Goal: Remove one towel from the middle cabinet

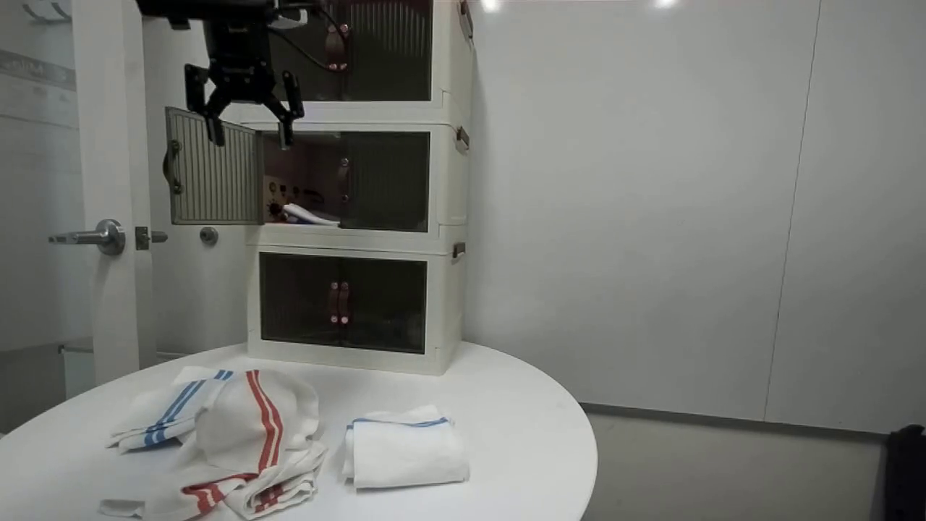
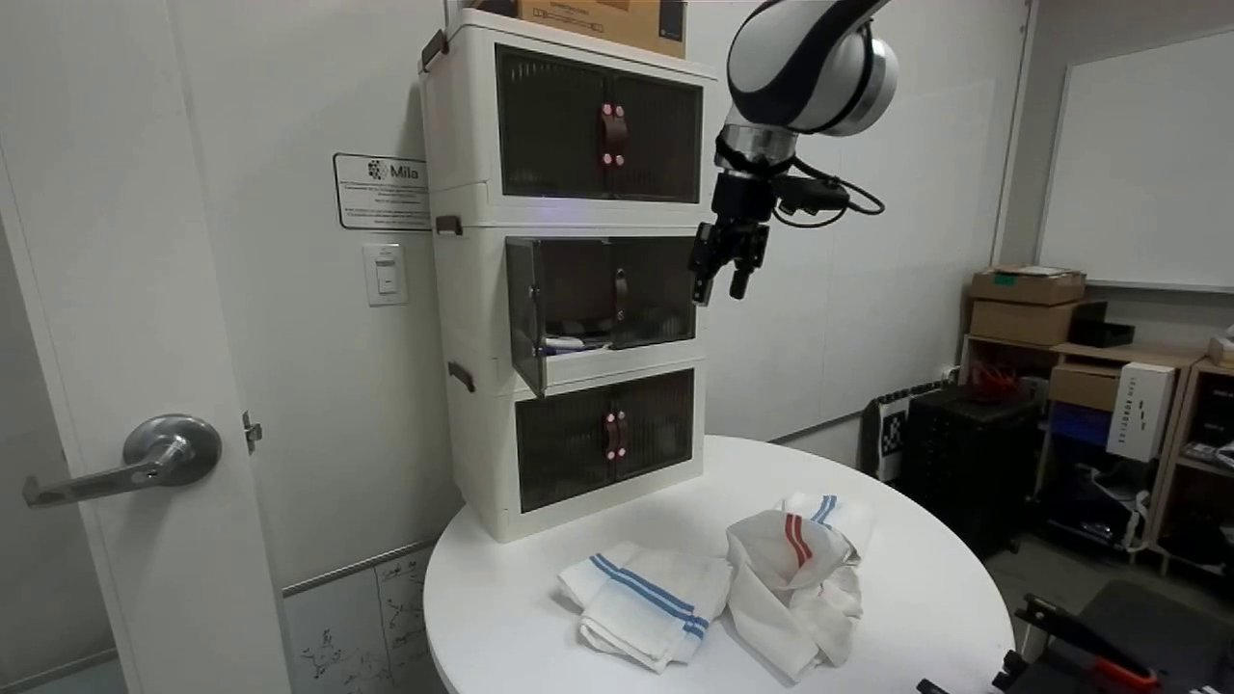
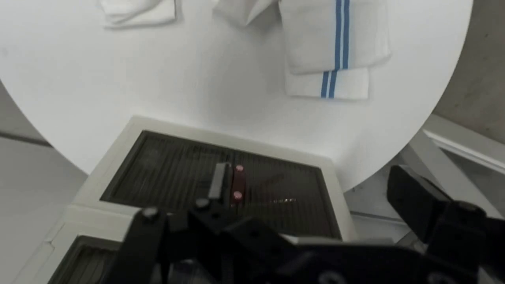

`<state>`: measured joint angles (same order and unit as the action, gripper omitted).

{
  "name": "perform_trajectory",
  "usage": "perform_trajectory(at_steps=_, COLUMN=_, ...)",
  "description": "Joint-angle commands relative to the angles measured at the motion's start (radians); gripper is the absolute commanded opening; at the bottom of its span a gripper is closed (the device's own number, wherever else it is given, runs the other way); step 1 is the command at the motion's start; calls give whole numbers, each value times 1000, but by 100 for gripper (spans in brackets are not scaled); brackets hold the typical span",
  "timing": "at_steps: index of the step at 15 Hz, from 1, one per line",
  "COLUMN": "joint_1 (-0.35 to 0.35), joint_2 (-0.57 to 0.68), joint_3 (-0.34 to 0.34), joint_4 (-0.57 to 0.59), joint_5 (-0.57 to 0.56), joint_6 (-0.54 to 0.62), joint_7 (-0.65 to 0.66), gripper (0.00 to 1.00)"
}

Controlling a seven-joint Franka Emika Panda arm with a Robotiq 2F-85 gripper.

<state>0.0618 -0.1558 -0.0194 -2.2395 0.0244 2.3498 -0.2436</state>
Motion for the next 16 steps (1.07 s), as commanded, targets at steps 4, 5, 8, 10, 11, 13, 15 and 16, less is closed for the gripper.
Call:
perform_trajectory(at_steps=4, joint_1=-1, joint_2=221, joint_3=22, joint_4=195, joint_5=124, joint_6=163, joint_7=-104, gripper=100)
perform_trajectory(at_steps=5, joint_1=-4, joint_2=250, joint_3=31, joint_4=225, joint_5=158, joint_6=162, joint_7=-127, gripper=100)
perform_trajectory(at_steps=8, joint_1=-17, joint_2=334, joint_3=68, joint_4=309, joint_5=216, joint_6=151, joint_7=-202, gripper=100)
perform_trajectory(at_steps=10, joint_1=-20, joint_2=388, joint_3=85, joint_4=352, joint_5=175, joint_6=158, joint_7=-209, gripper=100)
perform_trajectory(at_steps=11, joint_1=-21, joint_2=415, joint_3=94, joint_4=370, joint_5=161, joint_6=165, joint_7=-217, gripper=100)
perform_trajectory(at_steps=13, joint_1=-19, joint_2=463, joint_3=106, joint_4=395, joint_5=127, joint_6=202, joint_7=-215, gripper=100)
perform_trajectory(at_steps=15, joint_1=-11, joint_2=507, joint_3=111, joint_4=411, joint_5=81, joint_6=276, joint_7=-182, gripper=100)
perform_trajectory(at_steps=16, joint_1=-6, joint_2=528, joint_3=111, joint_4=416, joint_5=54, joint_6=324, joint_7=-167, gripper=100)
